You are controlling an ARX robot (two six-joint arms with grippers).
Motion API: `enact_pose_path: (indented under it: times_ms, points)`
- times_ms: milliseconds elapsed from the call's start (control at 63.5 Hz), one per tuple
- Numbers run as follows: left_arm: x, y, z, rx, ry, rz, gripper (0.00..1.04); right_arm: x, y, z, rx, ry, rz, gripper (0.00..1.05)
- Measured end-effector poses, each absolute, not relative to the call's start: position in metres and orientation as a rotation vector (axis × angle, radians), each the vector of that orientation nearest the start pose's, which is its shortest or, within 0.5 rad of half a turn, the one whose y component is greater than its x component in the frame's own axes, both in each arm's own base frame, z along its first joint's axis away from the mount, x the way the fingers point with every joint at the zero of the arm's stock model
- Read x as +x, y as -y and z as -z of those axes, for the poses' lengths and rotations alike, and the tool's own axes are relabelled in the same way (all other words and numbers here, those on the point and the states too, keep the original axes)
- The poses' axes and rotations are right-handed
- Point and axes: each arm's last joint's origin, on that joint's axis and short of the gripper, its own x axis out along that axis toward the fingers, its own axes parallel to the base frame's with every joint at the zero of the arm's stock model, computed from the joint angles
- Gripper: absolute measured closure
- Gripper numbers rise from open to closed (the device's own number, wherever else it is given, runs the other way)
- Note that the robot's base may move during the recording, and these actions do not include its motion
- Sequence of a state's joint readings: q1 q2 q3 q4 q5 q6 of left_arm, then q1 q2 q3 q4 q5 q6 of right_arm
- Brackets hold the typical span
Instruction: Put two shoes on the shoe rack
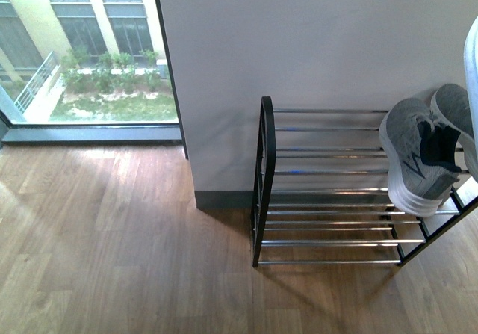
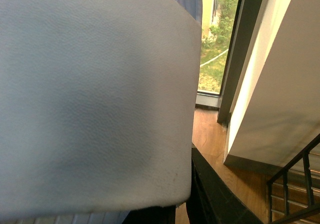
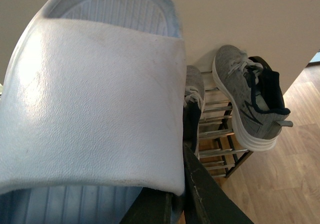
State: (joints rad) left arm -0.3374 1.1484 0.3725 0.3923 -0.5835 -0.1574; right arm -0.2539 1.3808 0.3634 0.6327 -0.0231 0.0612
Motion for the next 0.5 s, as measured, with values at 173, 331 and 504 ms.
enact_pose_path:
  times_ms: [173, 331, 504]
  points:
    - [0.2071, 0.0558, -0.1810, 0.016, -0.324, -0.269, 1.03, 0.2321, 0.0595, -0.1496, 0.113, -0.375, 0.240, 1.03]
    - [0.2071, 0.0558, -0.1810, 0.016, -0.324, -0.269, 1.03, 0.2321, 0.0595, -0.1496, 0.113, -0.375, 0.240, 1.03]
    - [0.2072, 0.0558, -0.1811, 0.016, -0.324, -0.269, 1.03, 0.2321, 0.0595, -0.1495, 0.114, -0.375, 0.239, 1.03]
